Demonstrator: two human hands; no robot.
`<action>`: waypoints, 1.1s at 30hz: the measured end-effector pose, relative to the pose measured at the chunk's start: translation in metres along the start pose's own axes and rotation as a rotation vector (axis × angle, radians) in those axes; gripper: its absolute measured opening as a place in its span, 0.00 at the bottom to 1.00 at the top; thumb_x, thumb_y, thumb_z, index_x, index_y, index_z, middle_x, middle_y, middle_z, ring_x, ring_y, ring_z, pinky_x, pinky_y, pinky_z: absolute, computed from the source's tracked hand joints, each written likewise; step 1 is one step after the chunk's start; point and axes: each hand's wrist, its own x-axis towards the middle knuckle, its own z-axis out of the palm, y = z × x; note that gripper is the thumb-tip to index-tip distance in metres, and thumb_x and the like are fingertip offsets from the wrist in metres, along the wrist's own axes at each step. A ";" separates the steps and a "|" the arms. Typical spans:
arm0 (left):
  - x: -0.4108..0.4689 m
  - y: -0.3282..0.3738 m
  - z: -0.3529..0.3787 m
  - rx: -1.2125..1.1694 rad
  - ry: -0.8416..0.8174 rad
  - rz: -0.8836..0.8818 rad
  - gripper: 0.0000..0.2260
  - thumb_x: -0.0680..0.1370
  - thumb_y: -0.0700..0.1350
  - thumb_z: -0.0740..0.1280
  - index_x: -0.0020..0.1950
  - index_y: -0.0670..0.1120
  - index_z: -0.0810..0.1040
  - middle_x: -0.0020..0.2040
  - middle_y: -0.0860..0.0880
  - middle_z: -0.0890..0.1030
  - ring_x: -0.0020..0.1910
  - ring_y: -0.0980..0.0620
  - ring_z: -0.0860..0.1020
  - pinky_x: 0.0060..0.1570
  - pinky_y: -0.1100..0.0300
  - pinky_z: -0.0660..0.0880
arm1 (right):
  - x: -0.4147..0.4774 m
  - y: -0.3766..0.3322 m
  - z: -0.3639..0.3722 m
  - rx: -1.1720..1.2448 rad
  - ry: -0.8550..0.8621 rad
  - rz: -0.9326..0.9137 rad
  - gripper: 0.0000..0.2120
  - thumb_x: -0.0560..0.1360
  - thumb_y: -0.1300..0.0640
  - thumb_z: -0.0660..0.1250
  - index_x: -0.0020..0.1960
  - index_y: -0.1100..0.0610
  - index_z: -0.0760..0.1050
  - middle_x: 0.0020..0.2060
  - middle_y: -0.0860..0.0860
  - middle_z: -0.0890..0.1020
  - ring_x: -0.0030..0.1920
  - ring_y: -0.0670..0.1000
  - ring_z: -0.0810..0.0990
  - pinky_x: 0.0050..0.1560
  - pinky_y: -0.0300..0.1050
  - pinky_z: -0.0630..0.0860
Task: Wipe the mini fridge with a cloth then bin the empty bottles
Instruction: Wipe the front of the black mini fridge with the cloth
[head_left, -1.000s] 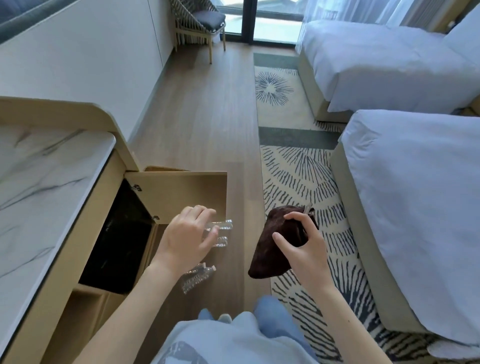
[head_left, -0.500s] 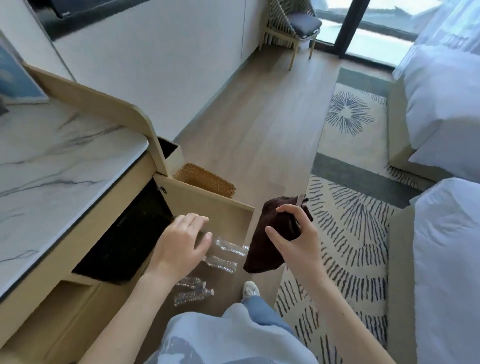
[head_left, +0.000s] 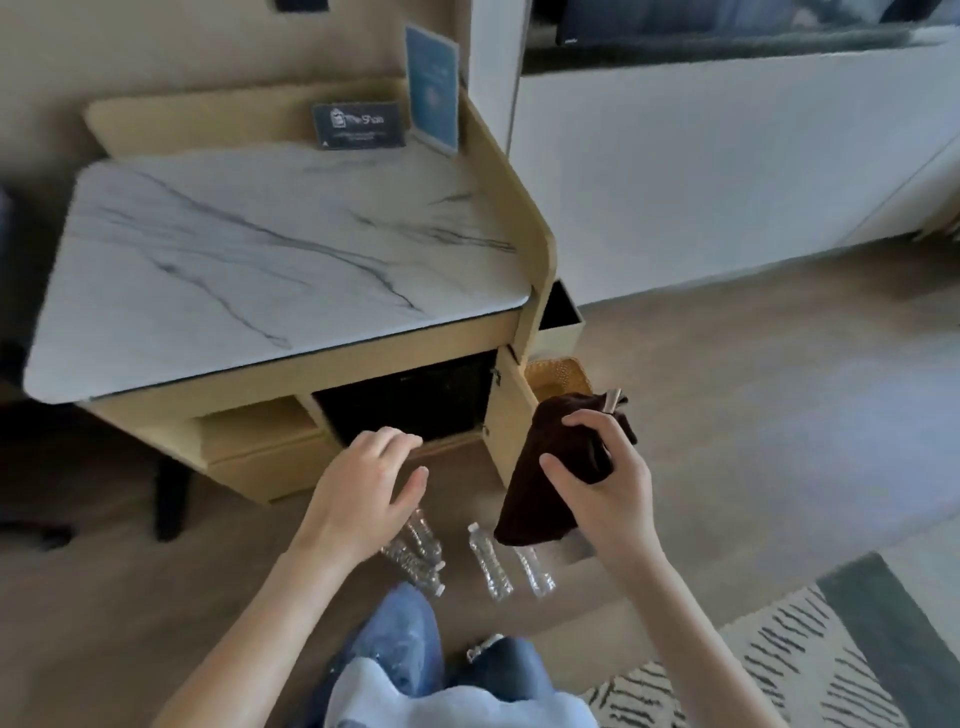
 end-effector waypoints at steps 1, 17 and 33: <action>-0.007 -0.007 -0.003 0.009 0.022 -0.045 0.17 0.78 0.51 0.62 0.59 0.43 0.80 0.54 0.49 0.81 0.54 0.48 0.79 0.48 0.59 0.75 | 0.006 -0.002 0.009 0.006 -0.054 -0.013 0.21 0.70 0.60 0.77 0.55 0.40 0.76 0.52 0.33 0.80 0.56 0.36 0.78 0.48 0.28 0.75; -0.059 -0.131 -0.017 -0.051 0.035 -0.347 0.16 0.80 0.52 0.62 0.65 0.47 0.76 0.60 0.55 0.77 0.60 0.54 0.75 0.51 0.62 0.73 | 0.027 -0.031 0.170 0.029 -0.417 -0.027 0.20 0.70 0.60 0.77 0.55 0.42 0.77 0.52 0.36 0.81 0.56 0.41 0.80 0.50 0.34 0.78; 0.019 -0.188 0.013 -1.259 -0.155 -0.602 0.23 0.81 0.55 0.62 0.73 0.66 0.57 0.53 0.60 0.84 0.55 0.59 0.82 0.58 0.57 0.74 | 0.055 -0.027 0.242 0.142 -0.454 -0.032 0.19 0.71 0.63 0.76 0.57 0.46 0.77 0.53 0.42 0.82 0.55 0.47 0.82 0.51 0.37 0.79</action>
